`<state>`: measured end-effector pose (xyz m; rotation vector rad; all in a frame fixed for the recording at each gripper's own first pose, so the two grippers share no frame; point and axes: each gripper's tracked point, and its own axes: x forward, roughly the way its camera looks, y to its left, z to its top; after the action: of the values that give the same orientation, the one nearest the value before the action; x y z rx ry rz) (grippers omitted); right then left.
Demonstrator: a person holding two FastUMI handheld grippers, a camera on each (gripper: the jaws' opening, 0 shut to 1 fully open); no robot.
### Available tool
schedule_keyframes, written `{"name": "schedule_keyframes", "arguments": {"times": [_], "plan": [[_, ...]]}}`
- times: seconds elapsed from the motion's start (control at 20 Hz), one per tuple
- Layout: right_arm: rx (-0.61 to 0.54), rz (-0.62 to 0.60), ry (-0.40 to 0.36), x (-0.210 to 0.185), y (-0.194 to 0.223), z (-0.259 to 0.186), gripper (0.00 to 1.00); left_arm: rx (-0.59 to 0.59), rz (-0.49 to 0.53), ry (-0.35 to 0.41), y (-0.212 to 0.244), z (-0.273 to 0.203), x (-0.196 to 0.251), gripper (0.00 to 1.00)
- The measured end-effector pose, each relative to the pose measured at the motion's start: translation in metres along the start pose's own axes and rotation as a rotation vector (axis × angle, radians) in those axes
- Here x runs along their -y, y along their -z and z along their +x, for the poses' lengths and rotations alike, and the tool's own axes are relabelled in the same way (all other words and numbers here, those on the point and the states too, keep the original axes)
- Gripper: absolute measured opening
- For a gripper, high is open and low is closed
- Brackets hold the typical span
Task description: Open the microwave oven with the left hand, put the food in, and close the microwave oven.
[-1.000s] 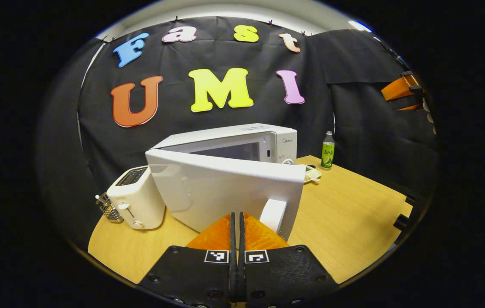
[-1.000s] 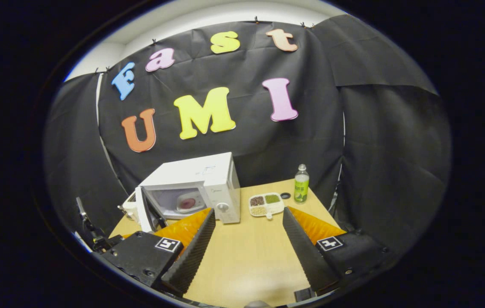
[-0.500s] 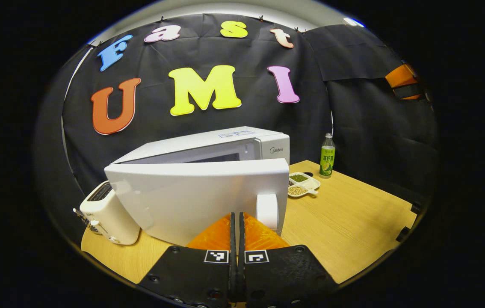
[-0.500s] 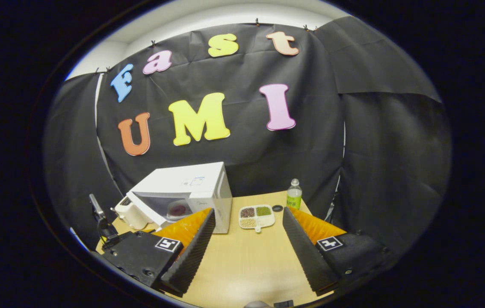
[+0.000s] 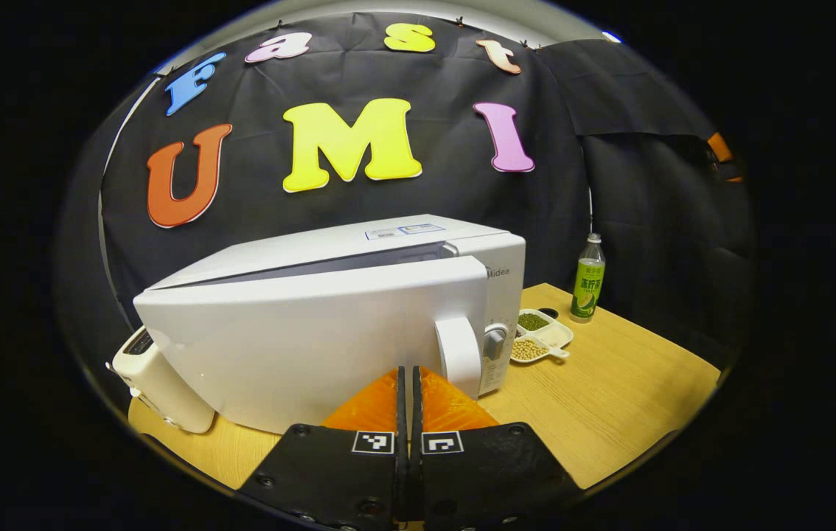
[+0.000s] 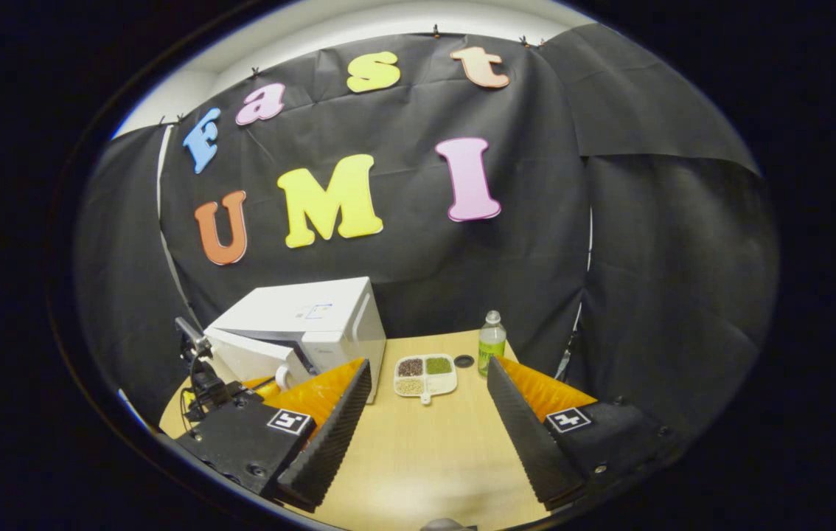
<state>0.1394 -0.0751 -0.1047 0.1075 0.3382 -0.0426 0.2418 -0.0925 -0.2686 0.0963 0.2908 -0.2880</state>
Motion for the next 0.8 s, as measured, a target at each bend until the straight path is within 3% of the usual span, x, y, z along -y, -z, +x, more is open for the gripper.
{"name": "schedule_keyframes", "arguments": {"times": [0.05, 0.1, 0.15, 0.2, 0.25, 0.3, 0.35, 0.4, 0.45, 0.55, 0.6, 0.65, 0.7, 0.75, 0.8], "plan": [[-0.011, 0.001, -0.002, 0.003, 0.002, 0.002, 1.0, -0.012, -0.002, -0.005, 0.0, 0.007, -0.001, 0.0], [-0.018, 0.0, -0.005, 0.006, 0.004, 0.006, 1.0, -0.022, -0.004, -0.012, 0.0, 0.013, -0.001, 0.0], [-0.025, -0.006, -0.005, 0.009, 0.004, 0.009, 0.92, -0.02, -0.002, -0.018, -0.003, 0.019, -0.002, 0.0], [-0.027, -0.011, -0.006, 0.012, 0.005, 0.011, 0.92, -0.018, 0.002, -0.024, -0.006, 0.023, -0.002, 0.0], [-0.031, -0.011, -0.006, 0.015, 0.006, 0.014, 1.0, -0.014, 0.001, -0.029, -0.008, 0.028, -0.003, 0.0], [-0.036, -0.007, -0.012, 0.016, 0.006, 0.018, 0.92, -0.016, 0.002, -0.047, -0.011, 0.03, -0.007, 0.0], [-0.043, -0.001, -0.017, 0.016, 0.007, 0.02, 1.0, -0.017, -0.006, -0.049, -0.01, 0.031, -0.007, 0.0], [-0.047, -0.002, -0.02, 0.017, 0.008, 0.024, 1.0, -0.018, -0.009, -0.047, -0.01, 0.032, -0.006, 0.0], [-0.048, -0.005, -0.023, 0.018, 0.007, 0.027, 0.92, -0.02, -0.007, -0.047, -0.009, 0.032, -0.005, 0.0], [-0.051, -0.009, -0.034, 0.016, 0.007, 0.032, 0.92, -0.024, 0.007, -0.055, -0.01, 0.032, -0.007, 0.0], [-0.052, -0.01, -0.04, 0.014, 0.007, 0.034, 1.0, -0.024, 0.015, -0.06, -0.01, 0.033, -0.007, 0.1], [-0.054, -0.009, -0.047, 0.012, 0.007, 0.036, 1.0, -0.021, 0.019, -0.064, -0.011, 0.035, -0.009, 0.0], [-0.055, -0.006, -0.054, 0.009, 0.008, 0.037, 0.92, -0.013, 0.018, -0.062, -0.013, 0.04, -0.008, 0.0], [-0.059, -0.004, -0.06, 0.007, 0.008, 0.039, 0.92, -0.065, -0.001, -0.07, -0.006, 0.04, -0.008, 0.0], [-0.061, -0.003, -0.067, 0.004, 0.008, 0.039, 0.91, -0.04, -0.015, -0.069, -0.011, 0.039, -0.008, 0.0]]}}
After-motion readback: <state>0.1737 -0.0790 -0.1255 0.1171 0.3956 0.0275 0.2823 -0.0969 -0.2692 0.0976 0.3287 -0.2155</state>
